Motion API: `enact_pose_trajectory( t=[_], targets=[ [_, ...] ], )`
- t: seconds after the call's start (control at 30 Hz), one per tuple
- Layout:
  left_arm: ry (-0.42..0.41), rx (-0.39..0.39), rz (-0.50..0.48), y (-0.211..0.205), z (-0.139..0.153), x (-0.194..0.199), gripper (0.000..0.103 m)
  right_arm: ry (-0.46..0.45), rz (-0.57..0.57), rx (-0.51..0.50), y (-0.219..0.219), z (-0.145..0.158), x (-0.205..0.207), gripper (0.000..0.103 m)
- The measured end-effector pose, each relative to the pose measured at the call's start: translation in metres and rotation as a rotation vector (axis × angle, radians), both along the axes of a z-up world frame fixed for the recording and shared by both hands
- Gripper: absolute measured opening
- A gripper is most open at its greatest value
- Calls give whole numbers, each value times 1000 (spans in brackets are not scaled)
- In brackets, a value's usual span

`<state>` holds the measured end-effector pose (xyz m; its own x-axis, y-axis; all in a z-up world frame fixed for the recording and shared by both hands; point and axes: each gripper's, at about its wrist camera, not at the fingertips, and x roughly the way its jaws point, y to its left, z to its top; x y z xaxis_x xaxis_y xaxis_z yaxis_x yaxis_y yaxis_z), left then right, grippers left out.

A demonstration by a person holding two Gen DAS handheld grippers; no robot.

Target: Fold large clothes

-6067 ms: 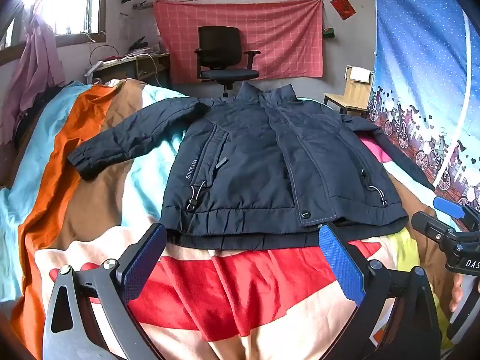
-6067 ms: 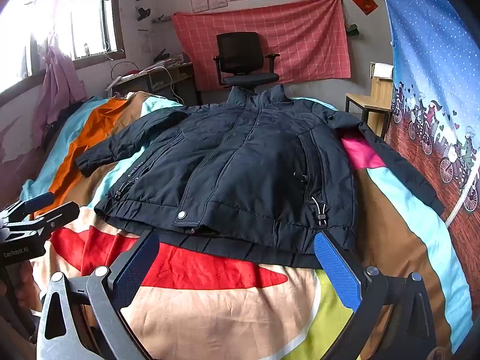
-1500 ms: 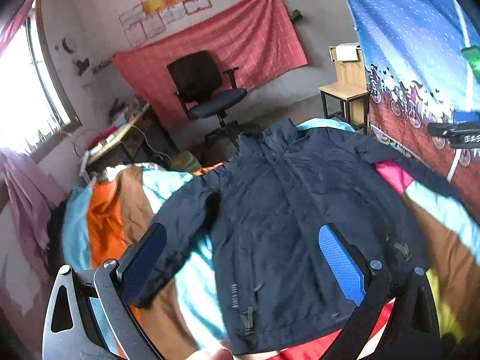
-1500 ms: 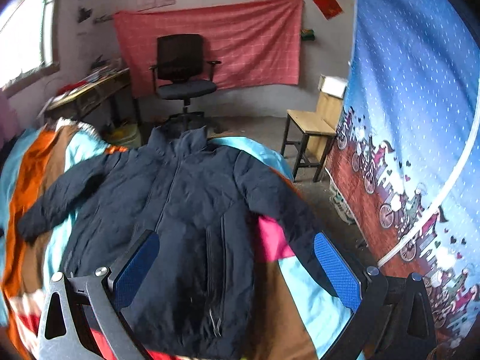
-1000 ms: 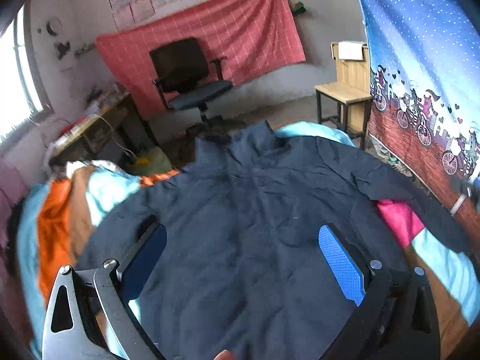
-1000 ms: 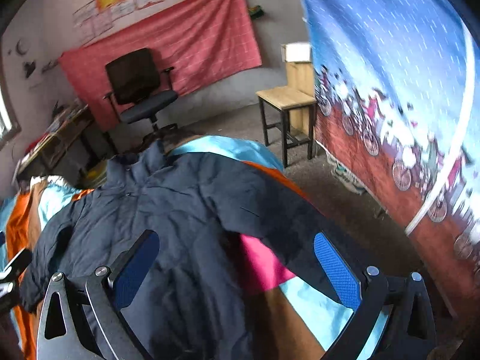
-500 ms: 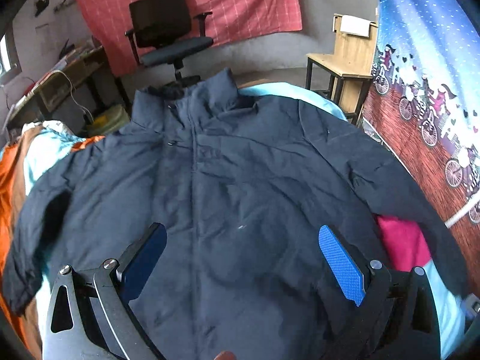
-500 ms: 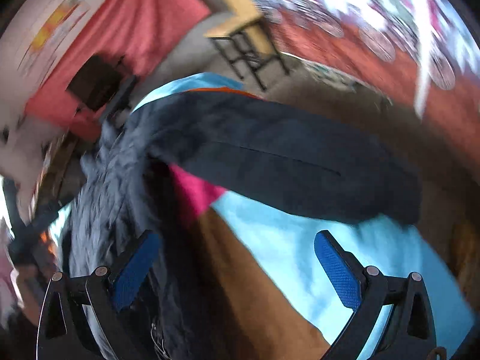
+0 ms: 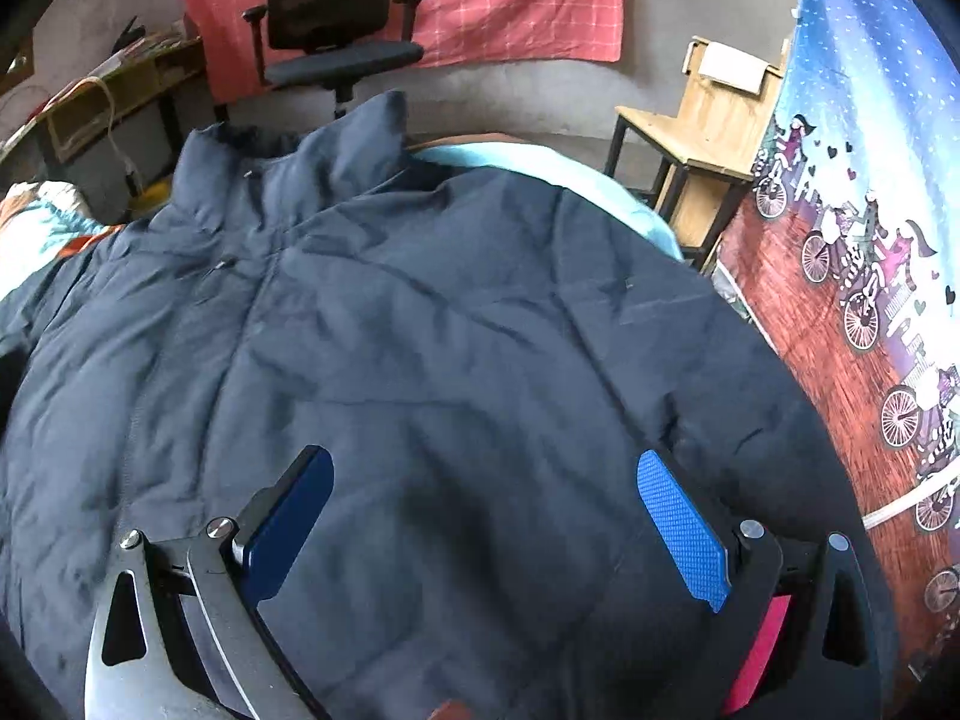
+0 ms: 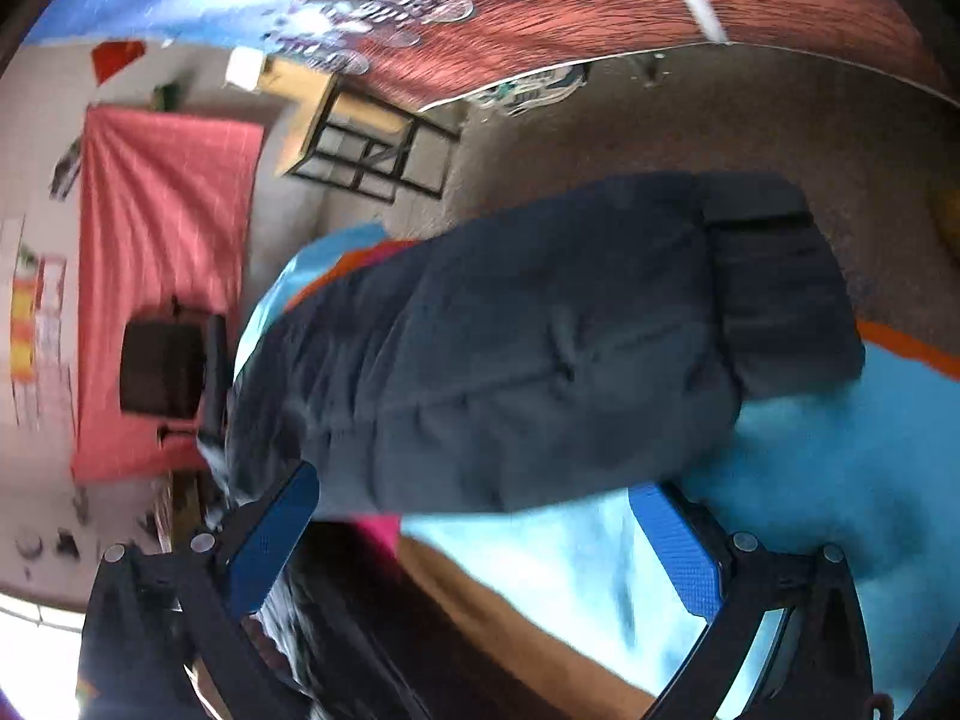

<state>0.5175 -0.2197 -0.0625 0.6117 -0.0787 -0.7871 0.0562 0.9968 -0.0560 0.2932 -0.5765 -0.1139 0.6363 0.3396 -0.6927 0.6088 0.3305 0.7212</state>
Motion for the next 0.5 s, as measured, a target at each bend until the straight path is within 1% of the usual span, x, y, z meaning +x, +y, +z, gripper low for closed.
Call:
enact_pose_trajectory(
  t=[0.07,0.17,0.23,0.27,0.3,0.4,0.43,0.47,0.5],
  targets=[
    [-3,43,-11,-10,-7,5,100,22,-54,41,-9,-8,-1,103],
    [33,81,-29,-18,-25,12,100,38,-108,62,-13,-14,-2,103],
    [39,115,-38,-21,-37,13,100,49,-154,65,-18,-14,-1,93],
    [33,126,-44,-22,-40,13,100,69,-175,60,-21,-15,-1,78],
    [26,134,-48,-22,-43,12,101,82,-187,58,-22,-17,1,59],
    [2,121,-55,-18,-51,8,102,138,-216,40,-29,-23,2,34],
    [-3,117,-57,-17,-52,8,102,144,-210,20,-29,-22,2,29],
    [-3,104,-58,-14,-52,6,101,144,-199,-24,-30,-18,3,21],
    [1,92,-60,-12,-49,5,101,141,-190,-65,-29,-14,6,14]
  ],
)
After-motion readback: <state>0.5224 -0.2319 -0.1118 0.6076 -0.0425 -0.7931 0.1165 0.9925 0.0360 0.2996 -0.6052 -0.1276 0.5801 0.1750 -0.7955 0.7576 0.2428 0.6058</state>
